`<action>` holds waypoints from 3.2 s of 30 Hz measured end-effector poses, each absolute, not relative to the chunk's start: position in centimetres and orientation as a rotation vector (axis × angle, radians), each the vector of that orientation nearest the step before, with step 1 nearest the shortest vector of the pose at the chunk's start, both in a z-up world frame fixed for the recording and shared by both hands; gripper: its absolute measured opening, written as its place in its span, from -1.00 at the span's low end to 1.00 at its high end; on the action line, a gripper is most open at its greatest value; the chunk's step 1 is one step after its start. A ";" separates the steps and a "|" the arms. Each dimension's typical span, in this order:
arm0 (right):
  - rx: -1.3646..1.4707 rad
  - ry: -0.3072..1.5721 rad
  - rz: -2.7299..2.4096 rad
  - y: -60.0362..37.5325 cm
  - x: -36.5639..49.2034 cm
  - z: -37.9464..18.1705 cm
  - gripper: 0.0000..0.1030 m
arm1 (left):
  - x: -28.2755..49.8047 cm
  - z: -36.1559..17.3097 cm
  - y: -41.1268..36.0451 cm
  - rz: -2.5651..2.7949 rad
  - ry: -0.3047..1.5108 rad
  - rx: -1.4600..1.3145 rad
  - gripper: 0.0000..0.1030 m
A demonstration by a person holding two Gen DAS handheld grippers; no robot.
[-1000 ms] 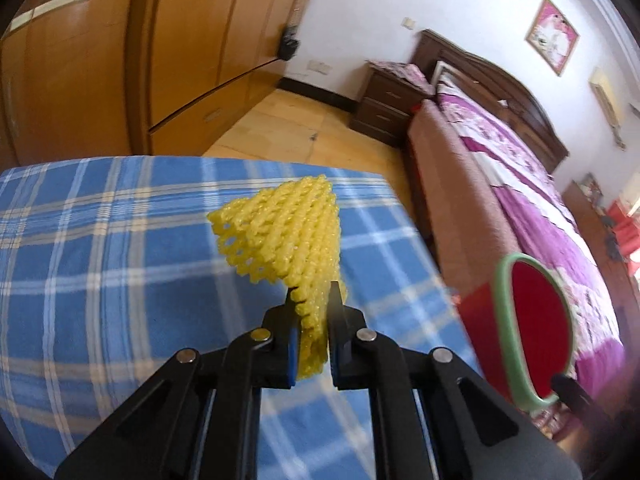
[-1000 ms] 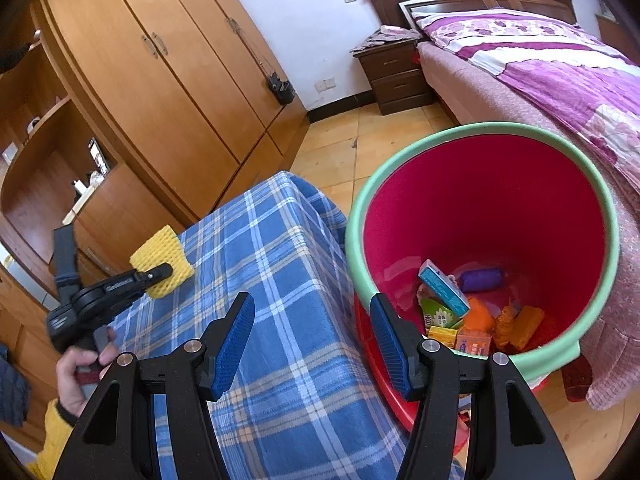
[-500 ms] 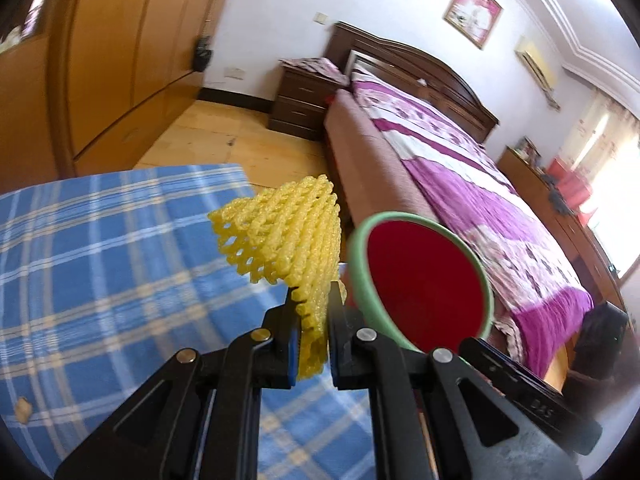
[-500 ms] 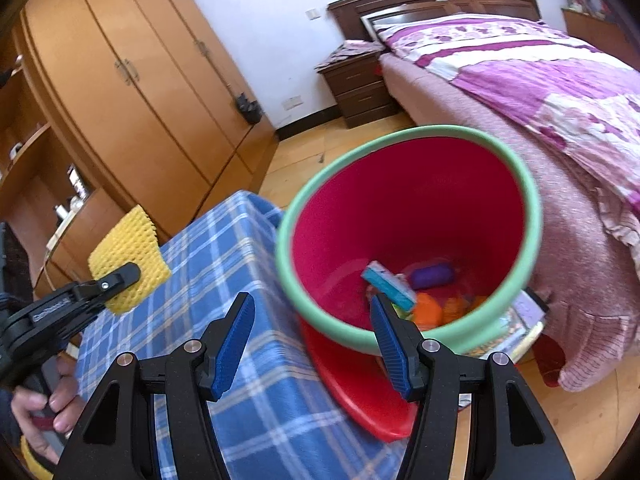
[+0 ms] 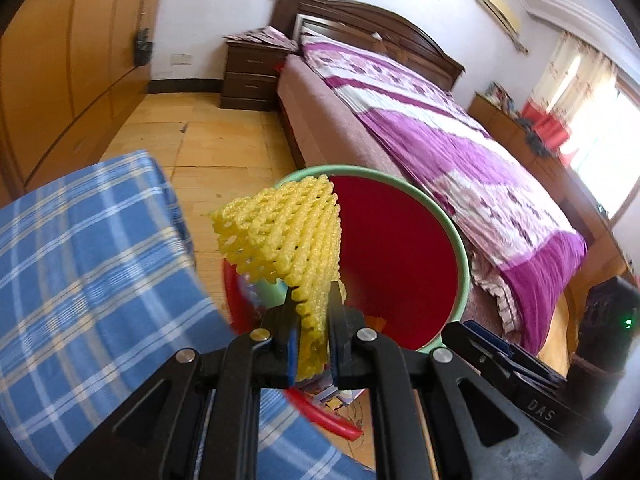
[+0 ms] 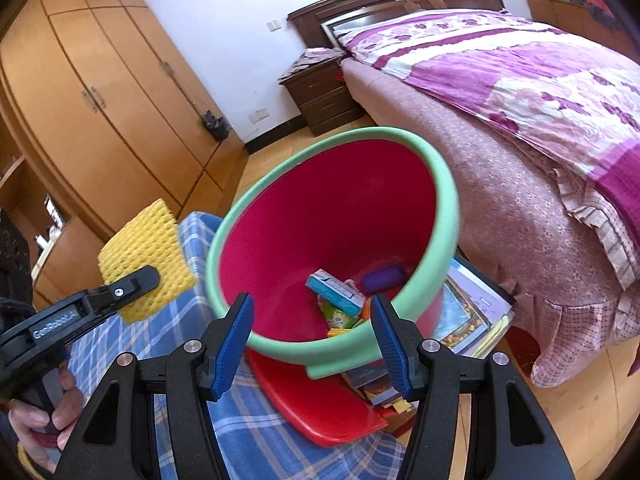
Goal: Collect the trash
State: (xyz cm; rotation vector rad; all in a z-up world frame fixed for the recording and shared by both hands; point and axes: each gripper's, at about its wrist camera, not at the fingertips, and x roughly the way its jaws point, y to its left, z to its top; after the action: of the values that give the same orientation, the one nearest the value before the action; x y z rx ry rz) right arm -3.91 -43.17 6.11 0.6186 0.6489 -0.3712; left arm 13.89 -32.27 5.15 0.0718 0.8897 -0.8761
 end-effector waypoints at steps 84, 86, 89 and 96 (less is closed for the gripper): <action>0.304 0.647 -0.107 -24.3 -6.3 9.0 0.42 | 3.9 5.5 -6.8 -0.215 0.775 0.001 -0.10; 0.304 0.648 -0.107 -24.3 -6.3 9.0 0.42 | 3.9 5.5 -6.8 -0.212 0.770 0.001 -0.10; 0.305 0.650 -0.107 -24.2 -6.2 8.9 0.42 | 3.8 5.6 -6.7 -0.210 0.766 0.002 -0.10; 0.305 0.651 -0.107 -24.2 -6.3 8.8 0.42 | 3.8 5.7 -6.6 -0.206 0.761 0.003 -0.10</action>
State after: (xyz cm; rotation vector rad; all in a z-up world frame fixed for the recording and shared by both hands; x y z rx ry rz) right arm -6.27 -24.23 8.85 0.3050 0.6510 -0.1073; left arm 3.83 -6.61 5.69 0.0033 0.7615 -0.2058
